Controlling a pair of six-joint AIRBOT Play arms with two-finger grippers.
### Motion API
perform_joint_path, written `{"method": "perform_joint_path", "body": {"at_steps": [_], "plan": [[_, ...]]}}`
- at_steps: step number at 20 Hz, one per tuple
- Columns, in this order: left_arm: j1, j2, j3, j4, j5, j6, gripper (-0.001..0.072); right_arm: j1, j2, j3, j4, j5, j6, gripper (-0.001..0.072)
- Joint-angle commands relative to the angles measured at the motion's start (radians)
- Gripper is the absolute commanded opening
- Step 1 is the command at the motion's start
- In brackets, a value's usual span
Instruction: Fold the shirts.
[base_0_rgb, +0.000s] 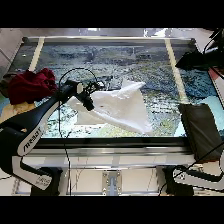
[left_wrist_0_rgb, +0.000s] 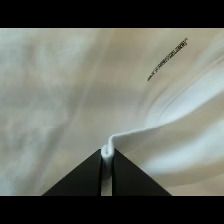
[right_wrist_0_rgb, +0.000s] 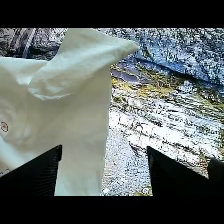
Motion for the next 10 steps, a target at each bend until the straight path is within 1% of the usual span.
{"method": "perform_joint_path", "body": {"at_steps": [1, 3, 4, 6, 8, 10], "plan": [[-0.001, -0.006, 0.001, 0.005, 0.000, 0.000, 0.0012, 0.009, -0.001, -0.033, 0.002, 0.083, -0.002, 0.0593], [0.000, -0.005, 0.001, 0.037, -0.002, -0.013, 0.0011, 0.008, 0.005, -0.165, -0.023, 0.163, -0.002, 0.0592], [-0.001, -0.003, 0.001, 0.056, -0.005, -0.026, 0.0011, 0.008, 0.014, -0.269, -0.036, 0.162, -0.002, 0.0592], [0.000, 0.005, 0.001, 0.074, -0.012, -0.035, 0.0011, 0.009, 0.037, -0.531, -0.021, 0.058, -0.001, 0.0592], [0.001, 0.014, 0.002, 0.078, -0.012, -0.035, 0.0011, 0.009, 0.044, -0.787, 0.079, -0.059, -0.009, 0.0594], [0.001, 0.018, 0.002, 0.080, -0.011, -0.035, 0.0011, 0.009, 0.043, -0.956, 0.198, -0.141, -0.071, 0.0594]]}}
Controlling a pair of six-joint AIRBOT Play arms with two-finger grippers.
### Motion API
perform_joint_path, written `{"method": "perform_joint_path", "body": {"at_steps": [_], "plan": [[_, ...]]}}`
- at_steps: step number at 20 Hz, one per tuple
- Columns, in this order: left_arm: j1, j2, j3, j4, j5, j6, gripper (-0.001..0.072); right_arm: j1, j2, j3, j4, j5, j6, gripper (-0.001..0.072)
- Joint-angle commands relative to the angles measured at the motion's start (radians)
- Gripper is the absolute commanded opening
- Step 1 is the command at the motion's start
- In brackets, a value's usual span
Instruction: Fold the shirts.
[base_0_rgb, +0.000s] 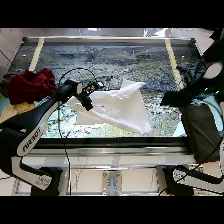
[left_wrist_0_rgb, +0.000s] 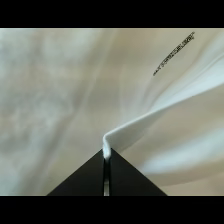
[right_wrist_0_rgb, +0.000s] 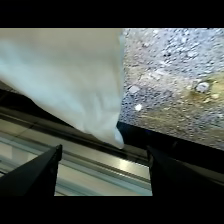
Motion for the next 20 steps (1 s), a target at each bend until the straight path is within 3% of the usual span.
{"method": "perform_joint_path", "body": {"at_steps": [1, 4, 11, 12, 14, 18, 20], "plan": [[0.001, 0.006, 0.001, 0.016, -0.003, -0.006, 0.0011, 0.001, 0.007, -0.327, 0.175, -0.165, -0.070, 0.0594], [0.001, 0.007, 0.001, 0.016, -0.003, -0.006, 0.0011, 0.001, 0.003, -0.436, 0.200, -0.295, -0.087, 0.0593], [0.001, 0.007, 0.001, 0.016, -0.003, -0.036, 0.0012, 0.129, -0.037, -0.446, 0.235, -0.436, -0.136, 0.0550], [0.001, 0.007, 0.001, 0.016, -0.003, -0.036, 0.0011, 0.154, -0.038, -0.446, 0.236, -0.466, -0.136, 0.0487], [0.001, 0.008, 0.001, 0.016, -0.003, -0.038, 0.0011, 0.188, -0.038, -0.438, 0.244, -0.495, -0.135, 0.0028], [0.004, 0.084, 0.032, 0.041, -0.002, -0.130, 0.0011, 0.187, 0.035, -0.312, 0.229, -0.365, -0.136, 0.0009], [0.010, 0.178, 0.060, 0.121, -0.003, -0.227, 0.0011, 0.187, 0.121, -0.185, 0.169, -0.285, -0.126, 0.0009]]}}
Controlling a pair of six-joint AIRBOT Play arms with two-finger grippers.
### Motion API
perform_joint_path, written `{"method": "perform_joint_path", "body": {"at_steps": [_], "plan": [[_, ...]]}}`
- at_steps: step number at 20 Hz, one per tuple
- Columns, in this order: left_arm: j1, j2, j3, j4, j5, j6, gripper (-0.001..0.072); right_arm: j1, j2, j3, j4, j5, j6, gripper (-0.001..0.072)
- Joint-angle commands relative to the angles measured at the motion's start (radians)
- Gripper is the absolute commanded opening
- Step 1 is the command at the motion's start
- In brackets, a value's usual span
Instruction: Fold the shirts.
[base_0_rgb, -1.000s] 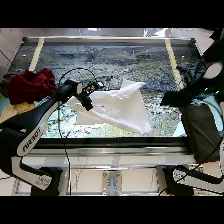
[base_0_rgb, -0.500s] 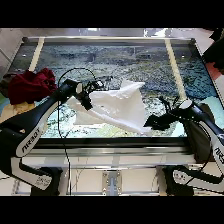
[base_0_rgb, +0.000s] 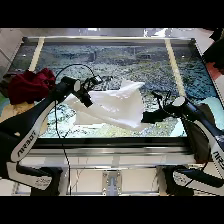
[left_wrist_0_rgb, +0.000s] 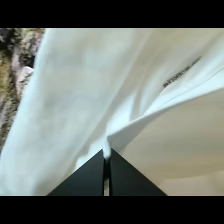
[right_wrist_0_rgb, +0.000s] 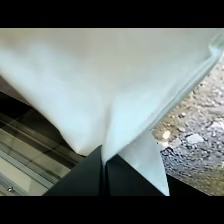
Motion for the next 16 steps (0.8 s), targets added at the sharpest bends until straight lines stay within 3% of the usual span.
{"method": "perform_joint_path", "body": {"at_steps": [1, 3, 6, 9, 11, 16], "plan": [[0.013, 0.146, 0.035, 0.122, 0.001, -0.167, 0.0011, 0.007, 0.130, 0.200, -0.113, 0.133, 0.034, 0.0009], [0.034, 0.297, 0.035, 0.185, -0.020, -0.246, 0.0011, 0.007, 0.233, 0.366, -0.260, 0.183, 0.103, 0.0009], [0.071, 0.535, 0.035, 0.188, -0.037, -0.289, 0.0011, 0.007, 0.364, 0.617, -0.490, 0.211, 0.167, 0.0008], [0.078, 0.748, 0.035, 0.188, -0.037, -0.340, 0.0011, 0.007, 0.407, 0.872, -0.582, 0.211, 0.170, 0.0005], [0.077, 0.847, 0.035, 0.190, -0.042, -0.424, 0.0010, 0.007, 0.386, 1.002, -0.623, 0.201, 0.169, 0.0005], [0.077, 0.785, 0.028, 0.199, -0.252, -0.514, 0.0011, 0.004, 0.238, 1.062, -0.727, 0.171, 0.174, 0.0005]]}}
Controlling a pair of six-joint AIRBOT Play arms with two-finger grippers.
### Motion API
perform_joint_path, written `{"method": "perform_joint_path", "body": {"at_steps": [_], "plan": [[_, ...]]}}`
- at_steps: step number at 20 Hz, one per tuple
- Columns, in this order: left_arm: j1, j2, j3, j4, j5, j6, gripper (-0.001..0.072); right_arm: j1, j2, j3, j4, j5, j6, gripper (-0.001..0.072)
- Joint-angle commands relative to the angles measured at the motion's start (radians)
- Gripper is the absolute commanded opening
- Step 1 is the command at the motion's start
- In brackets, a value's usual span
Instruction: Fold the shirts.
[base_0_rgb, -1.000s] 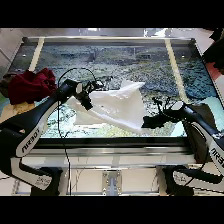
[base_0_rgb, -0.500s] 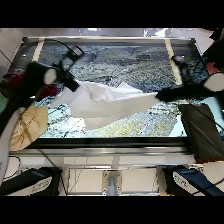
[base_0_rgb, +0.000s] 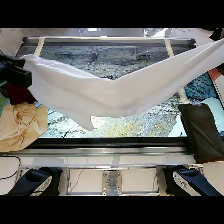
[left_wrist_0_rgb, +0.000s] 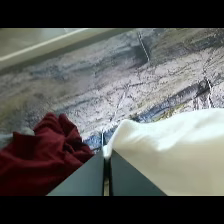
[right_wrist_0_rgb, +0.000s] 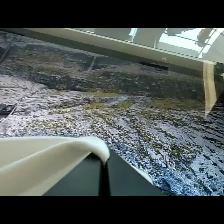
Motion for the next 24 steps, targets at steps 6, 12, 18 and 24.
{"method": "perform_joint_path", "body": {"at_steps": [6, 12, 18, 24], "plan": [[0.058, -0.459, -0.097, 0.005, -0.185, -0.072, 0.0010, -0.063, -0.494, 0.053, 0.063, -0.008, 0.078, 0.0006], [0.143, -0.861, -0.102, 0.006, 0.154, -0.146, 0.0011, -0.059, -0.856, 0.053, 0.147, -0.263, 0.178, 0.0008], [0.150, -0.894, -0.087, 0.005, 0.470, -0.219, 0.0012, -0.059, -0.938, 0.058, 0.240, -0.467, 0.258, 0.0088], [0.195, -0.715, -0.068, 0.055, 0.329, -0.258, 0.0712, -0.080, -0.885, 0.229, 0.232, -0.179, 0.216, 0.0595]]}}
